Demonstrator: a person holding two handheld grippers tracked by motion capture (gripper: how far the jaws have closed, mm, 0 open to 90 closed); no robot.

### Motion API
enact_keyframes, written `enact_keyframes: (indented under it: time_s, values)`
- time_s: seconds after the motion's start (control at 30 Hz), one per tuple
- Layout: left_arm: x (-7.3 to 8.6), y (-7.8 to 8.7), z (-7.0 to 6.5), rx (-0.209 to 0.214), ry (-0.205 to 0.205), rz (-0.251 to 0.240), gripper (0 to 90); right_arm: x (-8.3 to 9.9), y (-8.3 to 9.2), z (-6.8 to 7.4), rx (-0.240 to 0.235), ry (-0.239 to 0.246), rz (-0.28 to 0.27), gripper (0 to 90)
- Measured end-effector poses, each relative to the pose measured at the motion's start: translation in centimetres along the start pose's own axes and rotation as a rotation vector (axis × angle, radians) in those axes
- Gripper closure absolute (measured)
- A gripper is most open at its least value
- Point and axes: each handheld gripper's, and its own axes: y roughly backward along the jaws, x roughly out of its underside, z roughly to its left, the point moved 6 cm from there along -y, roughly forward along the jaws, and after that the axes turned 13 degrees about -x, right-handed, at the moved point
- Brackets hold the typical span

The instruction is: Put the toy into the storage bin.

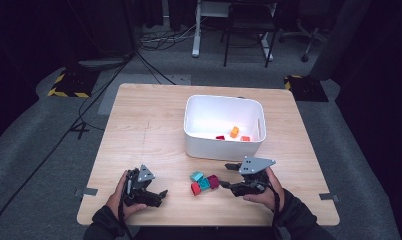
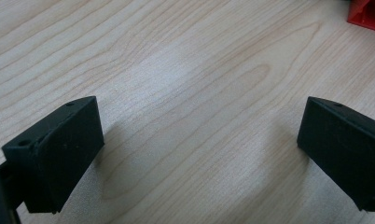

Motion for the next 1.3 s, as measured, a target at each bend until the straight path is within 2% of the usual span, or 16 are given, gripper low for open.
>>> enact_keyframes:
  time_s: [0.17,0.3,0.33,0.5,0.6,0.7,0.73,0.8,0.87,1.07,1.13,1.2,1.23,1.3]
  values:
    - [0.0,0.0,0.0,0.000,0.000,0.000,0.5,1.5,-1.8,-0.4,-0.030,-0.043,0.018,36.8]
    - [0.0,0.0,0.0,0.000,0.000,0.000,0.5,2.5,-3.0,-0.6,-0.044,-0.055,0.036,36.2]
    - [0.0,0.0,0.0,0.000,0.000,0.000,0.6,2.6,-3.2,-0.5,-0.052,-0.071,0.029,35.9]
    - [0.0,0.0,0.0,0.000,0.000,0.000,0.5,3.6,-4.3,-0.6,-0.070,-0.091,0.032,34.2]
    - [0.0,0.0,0.0,0.000,0.000,0.000,0.5,3.7,-4.6,-0.6,-0.049,-0.077,0.045,33.0]
    - [0.0,0.0,0.0,0.000,-0.001,0.000,0.5,3.5,-5.1,-0.8,-0.039,-0.091,0.043,31.7]
    - [0.0,0.0,0.0,0.000,-0.001,0.000,0.5,3.6,-5.1,-0.9,-0.032,-0.085,0.061,31.3]
    - [0.0,0.0,0.0,0.000,0.000,0.000,0.5,3.5,-5.3,-1.1,-0.034,-0.082,0.075,30.2]
    - [0.0,0.0,0.0,0.000,-0.001,0.000,0.5,3.5,-5.6,-1.0,-0.057,-0.097,0.090,29.9]
    - [0.0,0.0,0.0,0.000,0.000,0.000,0.5,3.2,-6.1,-1.2,-0.056,-0.058,0.104,29.4]
    - [0.0,0.0,0.0,0.000,0.000,0.000,0.6,3.2,-6.1,-1.0,-0.046,-0.059,0.102,35.8]
    - [0.0,0.0,0.0,0.000,-0.001,0.000,0.5,3.2,-6.0,-0.9,-0.054,-0.032,0.096,42.2]
    - [0.0,0.0,0.0,0.000,-0.001,0.000,0.5,3.3,-5.9,-0.7,-0.053,-0.048,0.096,42.6]
    - [0.0,0.0,0.0,0.000,0.000,0.000,0.6,3.4,-5.7,-0.7,-0.048,-0.051,0.096,44.7]
